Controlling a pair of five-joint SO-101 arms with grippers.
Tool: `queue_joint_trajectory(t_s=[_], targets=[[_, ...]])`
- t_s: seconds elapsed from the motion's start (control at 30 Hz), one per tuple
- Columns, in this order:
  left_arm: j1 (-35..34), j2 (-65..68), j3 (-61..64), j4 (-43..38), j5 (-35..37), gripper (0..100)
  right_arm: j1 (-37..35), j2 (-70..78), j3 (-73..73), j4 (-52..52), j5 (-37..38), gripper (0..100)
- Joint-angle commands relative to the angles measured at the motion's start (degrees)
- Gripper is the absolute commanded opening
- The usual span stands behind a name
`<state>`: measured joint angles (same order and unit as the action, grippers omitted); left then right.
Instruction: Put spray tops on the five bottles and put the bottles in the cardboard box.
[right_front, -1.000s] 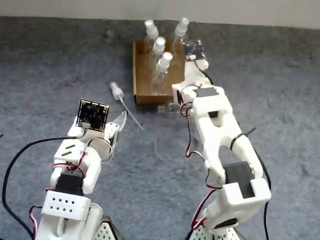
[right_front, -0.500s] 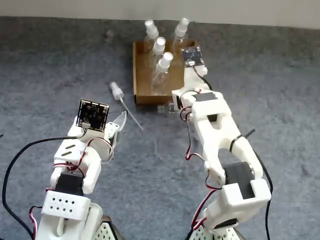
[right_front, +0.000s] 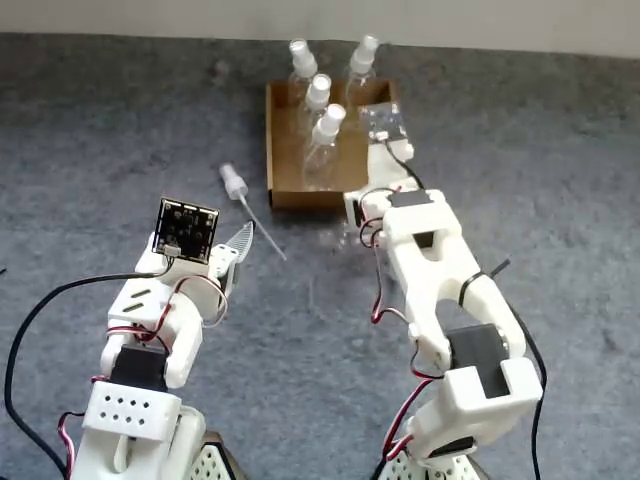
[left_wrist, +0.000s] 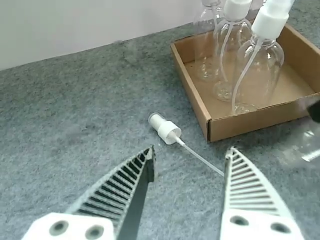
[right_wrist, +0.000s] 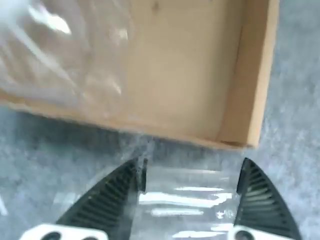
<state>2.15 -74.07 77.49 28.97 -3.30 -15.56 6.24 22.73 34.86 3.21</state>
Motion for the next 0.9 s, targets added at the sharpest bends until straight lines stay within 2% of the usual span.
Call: queue_joint_trajectory(t_s=[0.0, 0.1, 0.33, 0.57, 0.7, 0.87], targets=[[-0.40, -0.13, -0.31, -1.67, -0.35, 17, 0.04, -1.19, 0.84, 0.57, -0.09, 25.5], [-0.40, -0.13, -0.31, -1.67, -0.35, 17, 0.04, -1.27, 1.80, 2.24, -0.09, 25.5], [-0.40, -0.13, -0.31, -1.67, -0.35, 17, 1.45, -1.54, 1.27, 16.22, 0.00, 25.5], [-0.31, -0.13, -0.31, -1.67, -0.35, 17, 4.97, -15.34, -4.88, 24.57, 1.49, 25.5], [-0.31, -0.13, -0.31, -1.67, -0.35, 17, 3.30, -20.88, -7.69, 33.36, 17.49, 25.6], [-0.22, -0.13, 0.13, -1.67, -0.35, 17, 1.54, -18.95, -11.65, 44.35, 38.95, 25.6]])
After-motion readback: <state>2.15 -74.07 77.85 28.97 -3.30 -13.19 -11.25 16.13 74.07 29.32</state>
